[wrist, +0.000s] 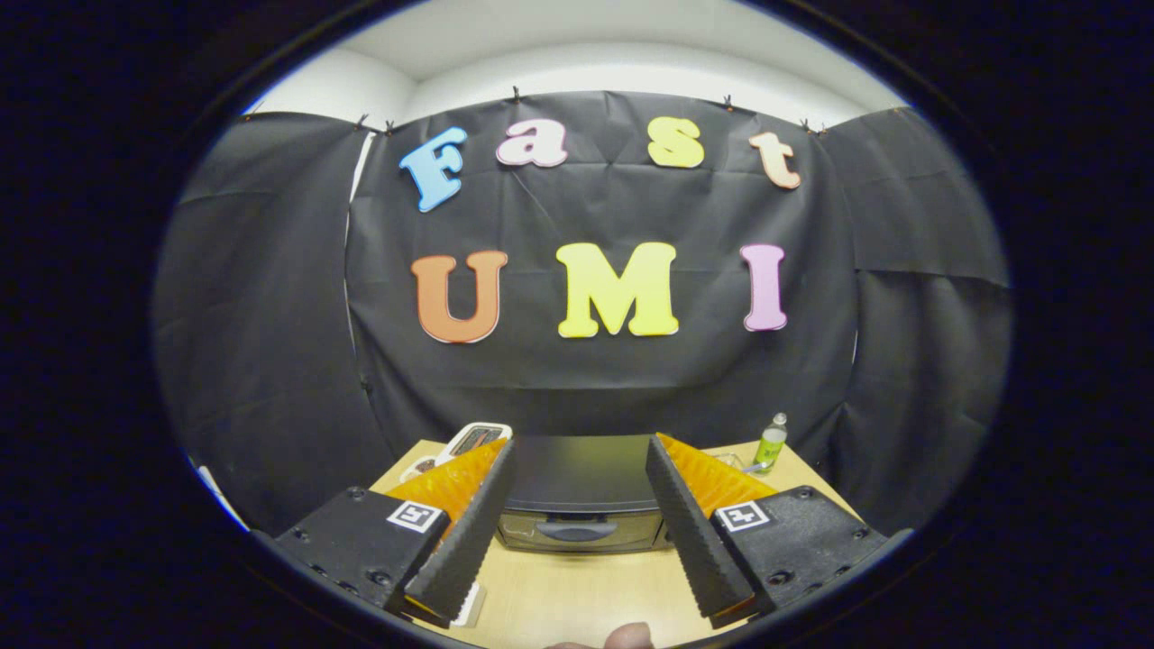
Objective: Open the toaster oven, put the food inside, and close the toaster oven door.
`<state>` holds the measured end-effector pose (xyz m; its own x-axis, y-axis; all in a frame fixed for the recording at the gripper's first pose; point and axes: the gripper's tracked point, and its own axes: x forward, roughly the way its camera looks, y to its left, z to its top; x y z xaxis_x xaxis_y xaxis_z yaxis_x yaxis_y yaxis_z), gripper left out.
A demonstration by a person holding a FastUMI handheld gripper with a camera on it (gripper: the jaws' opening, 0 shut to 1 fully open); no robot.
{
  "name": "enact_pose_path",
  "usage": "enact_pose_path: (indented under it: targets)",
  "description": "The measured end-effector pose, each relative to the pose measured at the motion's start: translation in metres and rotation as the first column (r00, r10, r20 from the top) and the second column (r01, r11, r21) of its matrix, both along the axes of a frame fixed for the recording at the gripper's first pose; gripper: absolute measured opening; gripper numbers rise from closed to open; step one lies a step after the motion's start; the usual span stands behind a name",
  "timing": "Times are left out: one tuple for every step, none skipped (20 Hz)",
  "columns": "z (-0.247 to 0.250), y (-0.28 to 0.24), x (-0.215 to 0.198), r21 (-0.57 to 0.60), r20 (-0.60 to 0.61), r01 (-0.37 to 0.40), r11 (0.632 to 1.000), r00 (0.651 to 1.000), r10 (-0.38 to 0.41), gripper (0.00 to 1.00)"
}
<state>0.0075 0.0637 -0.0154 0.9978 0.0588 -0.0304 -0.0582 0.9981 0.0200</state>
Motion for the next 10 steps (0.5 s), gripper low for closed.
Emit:
enact_pose_path:
  targets:
    - [0.003,-0.001,-0.010,0.013,0.010,0.004,1.000,1.000,-0.004,0.95]
    - [0.006,-0.001,-0.020,0.023,0.019,0.006,1.000,1.000,-0.006,0.96]
    - [0.008,-0.003,-0.030,0.030,0.029,0.010,1.000,1.000,-0.011,0.96]
    - [0.009,-0.005,-0.039,0.034,0.037,0.014,0.999,0.999,-0.015,0.96]
    - [0.010,-0.006,-0.045,0.041,0.043,0.018,0.999,0.999,-0.020,0.96]
    - [0.010,-0.007,-0.048,0.048,0.052,0.024,0.999,0.998,-0.026,0.96]
    - [0.010,-0.009,-0.052,0.058,0.054,0.031,0.998,0.998,-0.035,0.96]
    - [0.008,-0.009,-0.057,0.068,0.053,0.032,0.997,0.998,-0.036,0.96]
    - [0.004,-0.009,-0.060,0.076,0.050,0.034,0.997,0.998,-0.038,0.96]
    - [0.004,-0.009,-0.063,0.078,0.051,0.038,0.996,0.998,-0.042,0.96]
